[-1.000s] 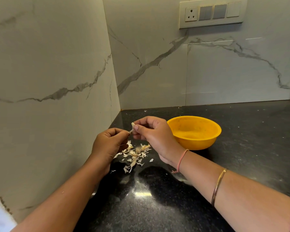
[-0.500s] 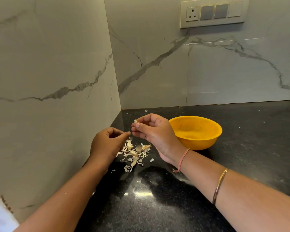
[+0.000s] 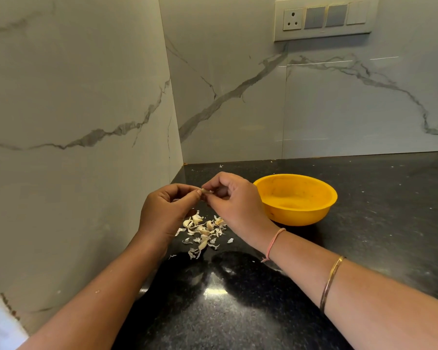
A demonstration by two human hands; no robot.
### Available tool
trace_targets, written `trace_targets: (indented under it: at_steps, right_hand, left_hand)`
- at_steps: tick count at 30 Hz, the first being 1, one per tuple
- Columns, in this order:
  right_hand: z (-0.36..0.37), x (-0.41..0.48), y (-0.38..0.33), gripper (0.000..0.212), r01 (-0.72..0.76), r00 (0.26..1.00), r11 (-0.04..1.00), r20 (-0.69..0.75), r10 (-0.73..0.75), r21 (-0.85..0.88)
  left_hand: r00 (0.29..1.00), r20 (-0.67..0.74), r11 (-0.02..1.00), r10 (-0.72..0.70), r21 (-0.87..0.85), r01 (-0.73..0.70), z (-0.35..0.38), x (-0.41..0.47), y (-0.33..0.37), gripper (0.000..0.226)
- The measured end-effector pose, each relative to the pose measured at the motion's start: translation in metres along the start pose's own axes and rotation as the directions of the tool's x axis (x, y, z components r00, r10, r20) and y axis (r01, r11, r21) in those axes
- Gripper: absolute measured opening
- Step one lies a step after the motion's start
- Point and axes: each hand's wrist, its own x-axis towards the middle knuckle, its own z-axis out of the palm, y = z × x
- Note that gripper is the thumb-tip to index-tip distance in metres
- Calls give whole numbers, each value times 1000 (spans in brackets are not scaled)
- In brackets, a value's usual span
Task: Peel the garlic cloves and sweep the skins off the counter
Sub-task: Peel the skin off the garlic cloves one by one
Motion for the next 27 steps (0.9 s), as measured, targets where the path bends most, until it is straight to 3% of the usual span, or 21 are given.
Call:
trace_targets:
  at_steps: [7, 15, 21, 27]
  right_hand:
    - [0, 0, -3, 10, 85, 996, 992, -23, -87, -92]
    - [1, -2, -5, 13, 57, 998, 994, -9, -58, -92]
    - [1, -2, -7, 11, 42, 999, 998, 1, -42, -47]
    - [0, -4, -7, 9, 154, 988, 975, 31, -151, -163]
  left_hand:
    - [1000, -27, 1000, 4, 17, -4, 0, -1, 2, 15]
    - [998, -64, 998, -6, 62, 10, 0, -2, 3, 16]
    - [997, -64, 999, -36, -16, 35, 0, 0, 2, 13]
    - [995, -17, 991, -97, -91, 95, 0, 0, 2, 11]
